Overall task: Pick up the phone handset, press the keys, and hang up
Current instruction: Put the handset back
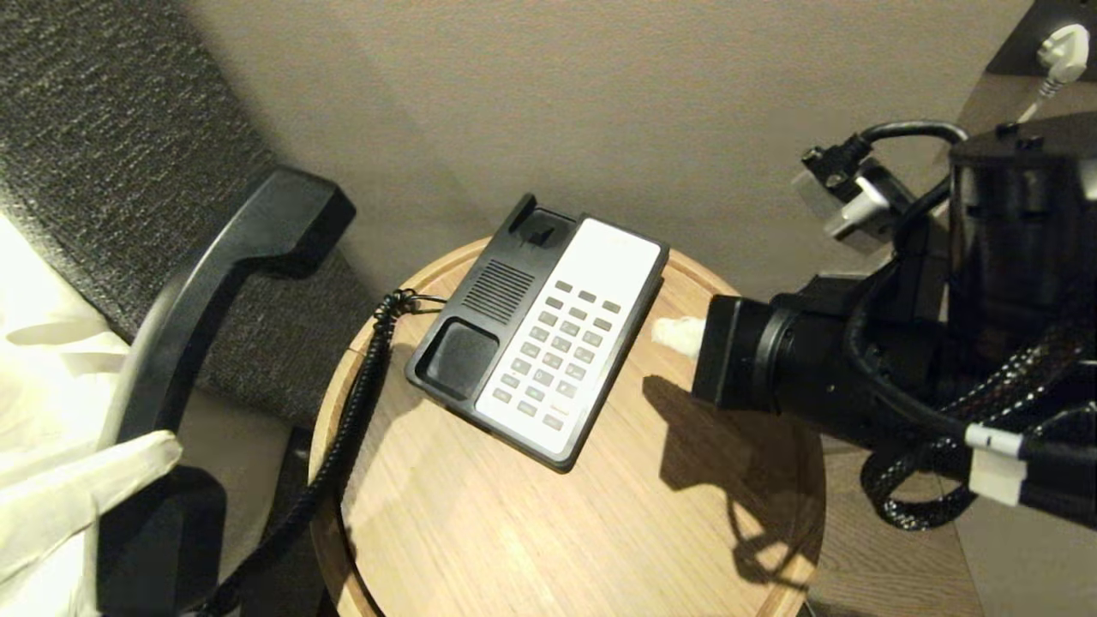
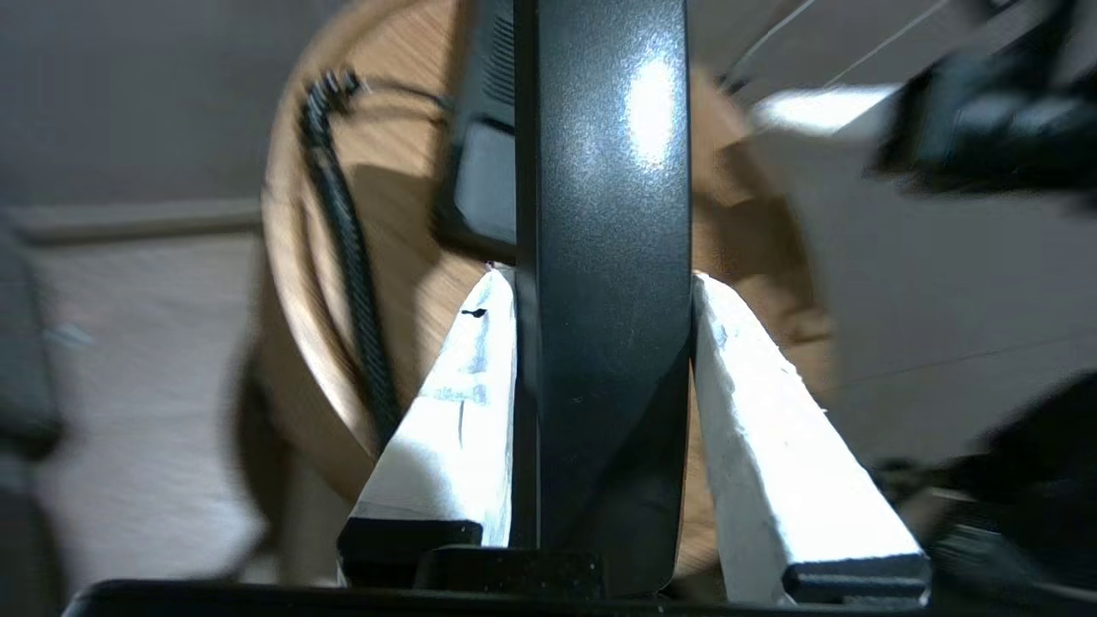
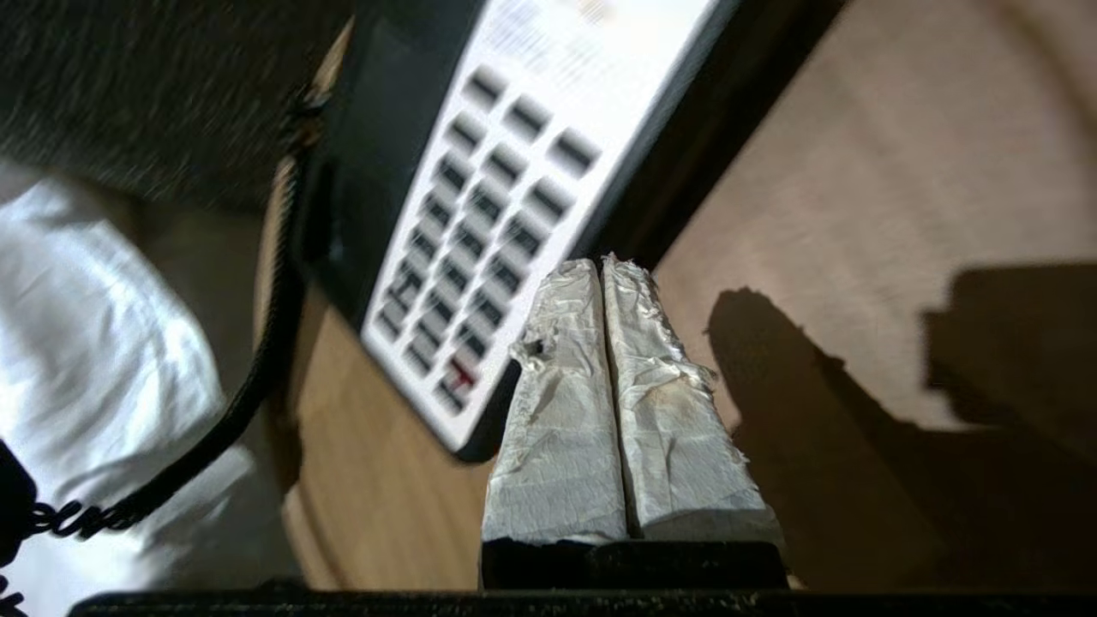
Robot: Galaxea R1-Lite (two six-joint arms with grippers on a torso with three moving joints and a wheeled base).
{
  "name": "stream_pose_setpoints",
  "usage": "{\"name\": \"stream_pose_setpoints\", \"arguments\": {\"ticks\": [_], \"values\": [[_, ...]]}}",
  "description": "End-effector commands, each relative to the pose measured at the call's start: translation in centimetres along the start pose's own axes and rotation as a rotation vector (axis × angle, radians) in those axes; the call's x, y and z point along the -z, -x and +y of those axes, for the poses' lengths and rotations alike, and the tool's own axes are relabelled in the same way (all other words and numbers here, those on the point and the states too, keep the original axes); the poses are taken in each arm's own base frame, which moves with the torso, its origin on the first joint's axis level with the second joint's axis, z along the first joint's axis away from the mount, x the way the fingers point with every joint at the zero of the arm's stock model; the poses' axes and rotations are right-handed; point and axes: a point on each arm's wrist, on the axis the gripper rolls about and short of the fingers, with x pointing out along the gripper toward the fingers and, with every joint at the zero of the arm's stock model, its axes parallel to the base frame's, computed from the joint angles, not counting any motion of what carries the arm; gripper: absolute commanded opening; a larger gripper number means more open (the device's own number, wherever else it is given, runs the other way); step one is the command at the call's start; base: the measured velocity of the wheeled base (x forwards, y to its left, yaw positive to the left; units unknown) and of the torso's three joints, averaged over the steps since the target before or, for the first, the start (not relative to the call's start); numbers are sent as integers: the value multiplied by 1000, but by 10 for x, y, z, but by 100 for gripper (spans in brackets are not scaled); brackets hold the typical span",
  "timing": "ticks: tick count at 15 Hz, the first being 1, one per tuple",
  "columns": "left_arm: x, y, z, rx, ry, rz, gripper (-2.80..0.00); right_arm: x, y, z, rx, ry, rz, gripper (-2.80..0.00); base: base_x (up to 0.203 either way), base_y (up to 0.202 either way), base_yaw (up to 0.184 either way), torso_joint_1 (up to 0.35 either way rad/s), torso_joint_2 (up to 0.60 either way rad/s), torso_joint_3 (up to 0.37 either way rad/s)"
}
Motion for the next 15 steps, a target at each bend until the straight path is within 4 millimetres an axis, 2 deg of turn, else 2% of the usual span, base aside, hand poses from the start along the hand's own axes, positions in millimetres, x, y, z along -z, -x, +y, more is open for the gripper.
{"name": "stream_pose_setpoints", "arguments": {"ticks": [1,9,12,15], "values": [[-5,-35,3,-28,-163,90,-280,-11,9,-8,41,-14,-63,-280,0,0,0,0,0,0],[-28,-137,5,-52,-393,220,-280,-13,38,-24,68,-14,-107,-280,0,0,0,0,0,0],[-21,-161,8,-100,-406,265,-280,-6,47,-37,94,-12,-99,-280,0,0,0,0,0,0],[-26,-175,8,-105,-407,258,-280,-2,54,-44,104,-13,-95,-280,0,0,0,0,0,0]]}}
